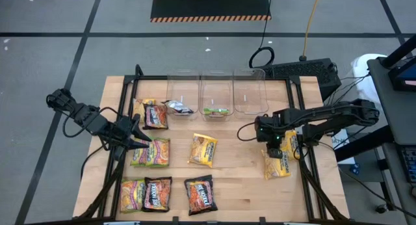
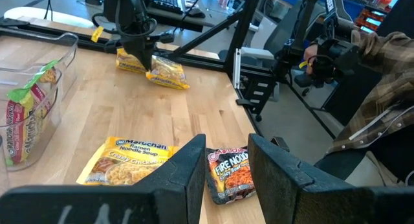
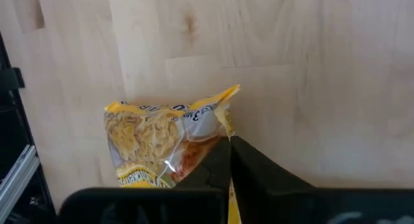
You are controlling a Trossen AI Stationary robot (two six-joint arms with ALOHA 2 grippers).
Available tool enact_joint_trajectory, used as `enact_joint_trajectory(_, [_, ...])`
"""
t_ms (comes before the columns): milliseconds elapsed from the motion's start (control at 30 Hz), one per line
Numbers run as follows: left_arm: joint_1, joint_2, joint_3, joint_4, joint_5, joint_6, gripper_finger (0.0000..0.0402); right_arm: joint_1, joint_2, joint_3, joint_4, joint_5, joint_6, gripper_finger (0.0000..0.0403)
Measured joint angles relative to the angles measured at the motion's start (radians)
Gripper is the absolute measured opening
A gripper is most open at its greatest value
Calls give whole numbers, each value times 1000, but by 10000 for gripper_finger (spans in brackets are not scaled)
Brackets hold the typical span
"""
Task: Sort Maruchan noodles
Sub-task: Put the yellow noodle pack into the right transparent bin
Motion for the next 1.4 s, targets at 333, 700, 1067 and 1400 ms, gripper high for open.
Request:
enact_joint_trajectory(333, [0, 0, 0, 3, 0, 0, 122, 0, -12, 0, 44, 0, -4, 0])
enact_joint_trajectory(700, [0, 0, 0, 32, 0, 1, 122, 0, -61, 68, 94, 96, -42, 0])
enact_joint_trajectory(1067, [0, 0, 0, 32, 0, -12, 122, 0, -128, 130, 77, 226, -53, 0])
enact_joint_trajectory(1400, [0, 0, 0, 32, 0, -15, 122, 0, -219, 130, -33, 275, -22, 0])
